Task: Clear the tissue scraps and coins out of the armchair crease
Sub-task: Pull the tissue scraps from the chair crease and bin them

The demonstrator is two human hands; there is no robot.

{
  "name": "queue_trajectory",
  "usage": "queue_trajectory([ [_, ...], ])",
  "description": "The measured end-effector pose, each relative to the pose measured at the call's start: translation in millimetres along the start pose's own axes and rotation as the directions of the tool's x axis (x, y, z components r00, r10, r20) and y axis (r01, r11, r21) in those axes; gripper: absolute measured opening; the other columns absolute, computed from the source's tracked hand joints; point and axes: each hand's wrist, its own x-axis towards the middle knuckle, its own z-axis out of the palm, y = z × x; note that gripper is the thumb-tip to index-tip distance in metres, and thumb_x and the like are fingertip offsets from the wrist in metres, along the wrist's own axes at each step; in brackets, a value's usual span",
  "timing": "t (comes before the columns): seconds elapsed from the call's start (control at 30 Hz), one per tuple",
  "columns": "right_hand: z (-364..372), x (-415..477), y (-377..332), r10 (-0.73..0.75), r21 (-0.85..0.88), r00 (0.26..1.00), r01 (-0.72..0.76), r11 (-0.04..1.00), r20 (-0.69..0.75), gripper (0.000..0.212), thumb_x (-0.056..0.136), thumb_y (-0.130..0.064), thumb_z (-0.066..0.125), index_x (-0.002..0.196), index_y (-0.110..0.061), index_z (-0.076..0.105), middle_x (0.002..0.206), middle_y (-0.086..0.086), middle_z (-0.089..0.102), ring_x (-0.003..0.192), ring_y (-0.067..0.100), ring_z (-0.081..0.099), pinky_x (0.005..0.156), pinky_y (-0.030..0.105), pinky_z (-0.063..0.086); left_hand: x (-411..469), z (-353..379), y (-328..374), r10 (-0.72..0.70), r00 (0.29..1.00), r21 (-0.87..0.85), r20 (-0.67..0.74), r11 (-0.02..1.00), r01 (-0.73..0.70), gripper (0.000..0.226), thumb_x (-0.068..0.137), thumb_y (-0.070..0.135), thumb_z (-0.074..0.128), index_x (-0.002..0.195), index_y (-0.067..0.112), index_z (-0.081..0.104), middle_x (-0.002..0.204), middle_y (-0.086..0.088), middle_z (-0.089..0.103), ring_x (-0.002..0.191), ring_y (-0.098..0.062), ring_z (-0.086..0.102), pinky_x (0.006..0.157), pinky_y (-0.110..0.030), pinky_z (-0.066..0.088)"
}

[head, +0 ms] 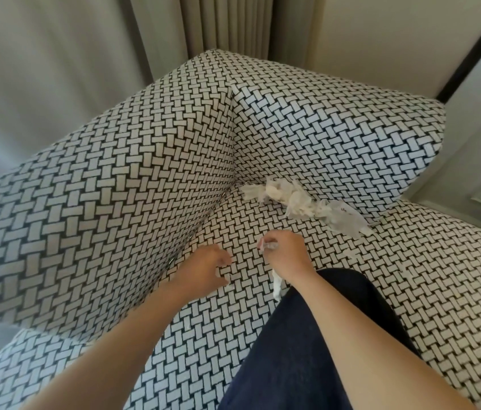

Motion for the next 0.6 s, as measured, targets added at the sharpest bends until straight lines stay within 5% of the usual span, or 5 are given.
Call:
queue_trajectory([
  [0.13,-7,-2,-3,0.032,0.133,0.999,-0.033,0.991,0.008,0.014,0.087,-0.005,0.06,0.093,-0.011,0.072,0.091,-0.003,0.068,0.079,0.006,0.059,0.061,0.009,0.04,-4,7,-1,0.052,0.998,0.073,-0.046,0.996,-0.049,0.022,0.083,0.025,0.07,0.104,0.019,0.065,0.101,0.003,0.056,0.099,-0.012,0.051,0.087,-0.029,0.048],
  [0.27,-15,-3,-5,0.129,0.232,0.991,-0.131,0.964,0.025,0.013,0.084,-0.005,0.06,0.092,-0.001,0.07,0.09,0.014,0.069,0.08,0.024,0.062,0.07,0.029,0.048,-10,11,0,0.122,0.989,0.163,-0.084,0.981,-0.107,0.014,0.09,0.024,0.062,0.102,0.02,0.066,0.1,0.003,0.058,0.097,-0.014,0.054,0.082,-0.032,0.051],
  [0.33,-17,-3,-5,0.158,0.262,0.985,-0.17,0.95,0.067,0.015,0.084,-0.007,0.061,0.095,-0.001,0.069,0.092,0.015,0.069,0.083,0.025,0.064,0.07,0.029,0.048,-12,16,3,0.15,0.984,0.218,-0.097,0.968,-0.126,0.012,0.093,0.02,0.056,0.1,0.02,0.066,0.099,0.004,0.058,0.092,-0.015,0.056,0.078,-0.031,0.052],
  [0.43,-18,-3,-5,0.155,0.268,0.978,-0.188,0.945,0.141,0.017,0.084,-0.012,0.064,0.097,-0.003,0.069,0.097,0.01,0.069,0.089,0.021,0.063,0.068,0.023,0.046,-12,25,7,0.194,0.972,0.35,-0.13,0.927,-0.139,0.016,0.093,0.012,0.05,0.101,0.018,0.063,0.098,0.005,0.06,0.09,-0.013,0.055,0.079,-0.028,0.05],
  [0.6,-17,-4,-6,0.148,0.215,0.976,-0.181,0.96,0.16,0.029,0.081,-0.015,0.065,0.098,0.008,0.064,0.101,0.024,0.065,0.093,0.037,0.061,0.074,0.04,0.049,-8,31,9,0.106,0.982,0.319,-0.154,0.946,-0.052,0.02,0.092,0.004,0.048,0.1,0.018,0.061,0.103,0.004,0.059,0.091,-0.013,0.055,0.073,-0.025,0.05],
])
